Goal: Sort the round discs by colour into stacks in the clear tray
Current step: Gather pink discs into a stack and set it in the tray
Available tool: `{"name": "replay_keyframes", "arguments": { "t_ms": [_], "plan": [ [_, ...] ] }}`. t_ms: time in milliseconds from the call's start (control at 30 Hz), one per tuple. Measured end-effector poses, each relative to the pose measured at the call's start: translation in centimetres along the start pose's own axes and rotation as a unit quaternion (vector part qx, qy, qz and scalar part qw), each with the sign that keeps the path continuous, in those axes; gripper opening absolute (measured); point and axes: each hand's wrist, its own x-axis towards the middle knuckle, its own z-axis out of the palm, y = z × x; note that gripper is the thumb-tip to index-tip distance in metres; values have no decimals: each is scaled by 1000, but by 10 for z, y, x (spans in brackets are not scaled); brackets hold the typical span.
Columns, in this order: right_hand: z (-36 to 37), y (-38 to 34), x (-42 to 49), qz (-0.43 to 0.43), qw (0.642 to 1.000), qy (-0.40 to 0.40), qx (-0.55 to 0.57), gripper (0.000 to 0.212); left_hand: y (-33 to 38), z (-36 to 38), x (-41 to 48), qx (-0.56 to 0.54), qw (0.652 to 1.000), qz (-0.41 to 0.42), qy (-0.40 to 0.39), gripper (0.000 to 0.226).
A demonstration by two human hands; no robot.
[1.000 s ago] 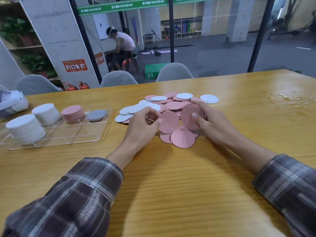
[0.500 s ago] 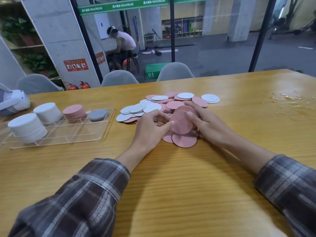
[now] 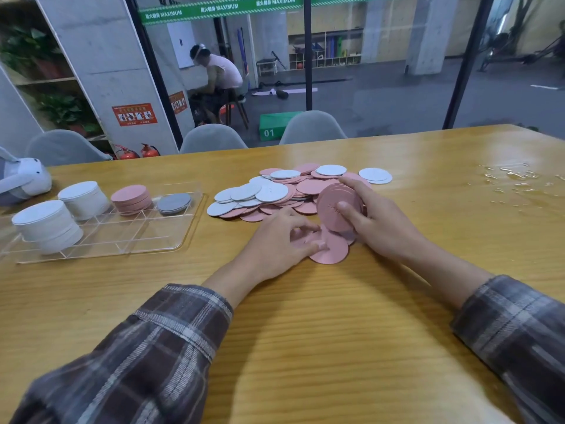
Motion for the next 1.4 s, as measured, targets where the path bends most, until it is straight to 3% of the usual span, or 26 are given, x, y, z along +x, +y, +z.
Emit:
{"name": "replay_keyframes", "arguments": {
  "t_ms": [133, 367, 600, 833, 900, 967, 1100, 1267, 1400],
  "plan": [
    [1, 2, 0, 16, 1000, -4, -8, 49, 2, -3, -1, -51, 999, -15, 10, 22],
    [3, 2, 0, 27, 998, -30, 54, 44, 1, -7, 2, -224, 966, -75, 105, 11],
    [7, 3, 2, 33, 993, -46, 104, 39, 9, -2, 3, -254, 954, -115, 112, 15],
    [2, -2, -2, -4, 998, -62, -1, 56, 11, -2, 3, -270, 948, -123, 115, 16],
    [2, -3, -3, -11, 998, -61, -19, 58, 9, 0, 4, -250, 956, -98, 120, 15],
    [2, -4, -3, -13, 998, -55, -23, 58, 4, -3, 4, -155, 978, -59, 129, 13],
    [0, -3, -2, -2, 999, -39, -24, 56, -13, -10, 2, 32, 996, -46, 74, 34],
    [-1, 0, -1, 6, 999, -32, -36, 56, -17, -14, 0, 34, 997, -54, 40, 33],
    [0, 1, -1, 12, 999, -36, -30, 55, -13, -15, 0, -47, 995, -66, 58, 25]
  ]
}}
